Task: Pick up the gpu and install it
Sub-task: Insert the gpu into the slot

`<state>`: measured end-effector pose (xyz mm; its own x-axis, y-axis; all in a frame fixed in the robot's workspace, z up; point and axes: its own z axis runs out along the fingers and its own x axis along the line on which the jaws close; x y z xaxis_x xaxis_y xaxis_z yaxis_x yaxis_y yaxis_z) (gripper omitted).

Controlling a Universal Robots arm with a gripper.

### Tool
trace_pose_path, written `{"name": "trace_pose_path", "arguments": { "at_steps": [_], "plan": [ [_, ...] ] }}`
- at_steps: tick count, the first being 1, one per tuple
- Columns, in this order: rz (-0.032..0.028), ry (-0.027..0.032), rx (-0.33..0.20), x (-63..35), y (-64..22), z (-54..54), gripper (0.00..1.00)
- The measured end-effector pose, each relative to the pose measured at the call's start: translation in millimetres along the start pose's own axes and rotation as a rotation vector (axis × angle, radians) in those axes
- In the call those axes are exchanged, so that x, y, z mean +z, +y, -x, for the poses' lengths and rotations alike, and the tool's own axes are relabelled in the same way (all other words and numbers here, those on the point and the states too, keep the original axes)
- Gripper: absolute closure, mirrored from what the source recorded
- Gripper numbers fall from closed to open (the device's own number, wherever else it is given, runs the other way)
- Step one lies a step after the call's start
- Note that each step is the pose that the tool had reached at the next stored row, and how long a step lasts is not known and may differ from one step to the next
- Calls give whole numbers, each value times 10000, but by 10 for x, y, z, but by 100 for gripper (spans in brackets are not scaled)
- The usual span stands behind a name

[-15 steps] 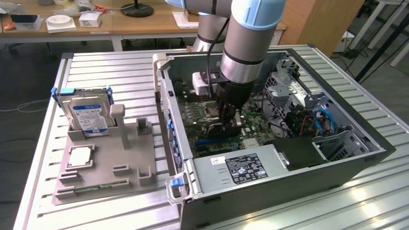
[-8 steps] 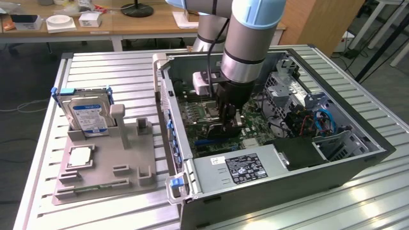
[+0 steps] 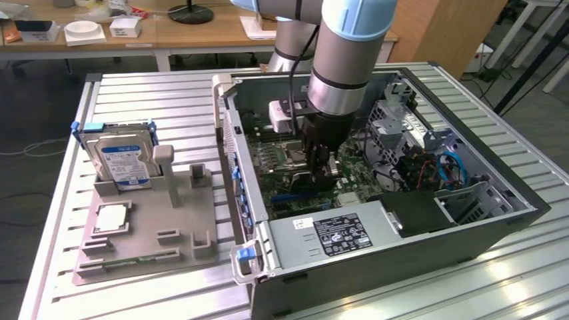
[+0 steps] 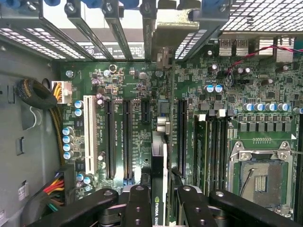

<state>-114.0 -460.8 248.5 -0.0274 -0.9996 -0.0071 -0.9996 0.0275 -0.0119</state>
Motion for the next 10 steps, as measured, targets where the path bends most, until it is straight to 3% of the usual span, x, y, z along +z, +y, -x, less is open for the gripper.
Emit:
{"name": "trace_pose_path", "arguments": {
  "at_steps": [7,10],
  "plan": [
    [1,24,-71,2,14,-1,74],
    [-1,78,-190,6,21,0,74]
  ]
}}
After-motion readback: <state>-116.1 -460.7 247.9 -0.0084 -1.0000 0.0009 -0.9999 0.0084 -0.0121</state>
